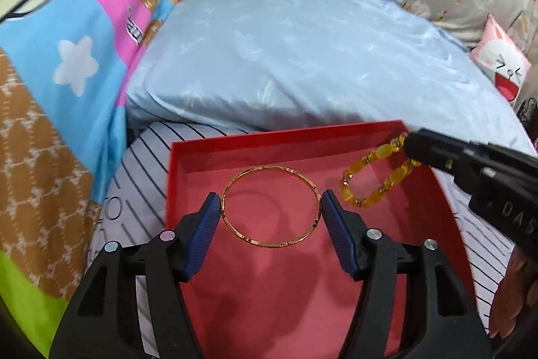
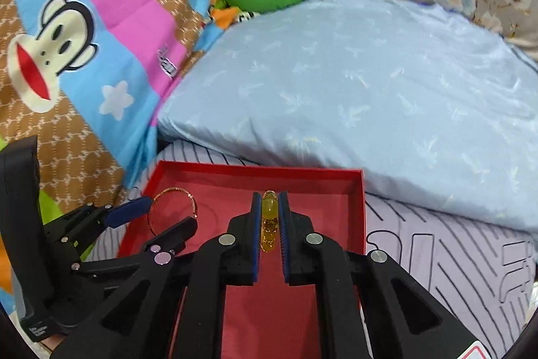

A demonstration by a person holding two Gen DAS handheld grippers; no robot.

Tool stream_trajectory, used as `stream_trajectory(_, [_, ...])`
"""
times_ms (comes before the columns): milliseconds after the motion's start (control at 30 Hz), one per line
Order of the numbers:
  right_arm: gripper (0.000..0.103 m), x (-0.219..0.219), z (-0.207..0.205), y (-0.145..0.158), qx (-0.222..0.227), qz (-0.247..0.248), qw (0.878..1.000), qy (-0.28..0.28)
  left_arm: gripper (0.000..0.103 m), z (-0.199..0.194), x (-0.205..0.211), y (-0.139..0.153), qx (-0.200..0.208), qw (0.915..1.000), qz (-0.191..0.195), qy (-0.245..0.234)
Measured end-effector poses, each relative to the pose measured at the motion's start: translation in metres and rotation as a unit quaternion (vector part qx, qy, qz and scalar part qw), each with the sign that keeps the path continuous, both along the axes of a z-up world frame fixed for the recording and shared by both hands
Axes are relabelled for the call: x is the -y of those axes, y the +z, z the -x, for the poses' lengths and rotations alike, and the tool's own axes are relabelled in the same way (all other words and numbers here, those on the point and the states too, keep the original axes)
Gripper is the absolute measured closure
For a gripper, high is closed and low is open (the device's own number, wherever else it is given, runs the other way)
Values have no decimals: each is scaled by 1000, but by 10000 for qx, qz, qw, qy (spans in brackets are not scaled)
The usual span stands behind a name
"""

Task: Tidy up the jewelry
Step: 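Carry the bangle and yellow bracelet into the red tray and open both tools, then lift both tools out of the red tray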

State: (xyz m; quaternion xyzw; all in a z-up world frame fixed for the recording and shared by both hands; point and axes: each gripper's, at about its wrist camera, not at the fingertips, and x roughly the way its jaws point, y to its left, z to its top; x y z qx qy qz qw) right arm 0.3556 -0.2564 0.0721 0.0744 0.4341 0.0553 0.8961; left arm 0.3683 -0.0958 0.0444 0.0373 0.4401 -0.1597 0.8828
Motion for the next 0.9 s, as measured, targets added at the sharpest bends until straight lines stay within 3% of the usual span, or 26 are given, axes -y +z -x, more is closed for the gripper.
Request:
stream_trajectory(267, [86,17,1,-32,-222,17,9995,-240,44,-14,12,-17,-158,9996,-173,-138])
stream_trajectory(367, [77,21,9,-31,-121,102,9991,-395,40,-13,13,-15,-39,9997,-196,-152])
stream_trajectory(733, [75,30,38,-25,21,493,9964,-693,39,-5,25,-11,-46,9997,-19,-222])
stream_trajectory(900, [75,35,68,-1,272,571,9949,-780,39,10,18,11,126,9996,207,-115])
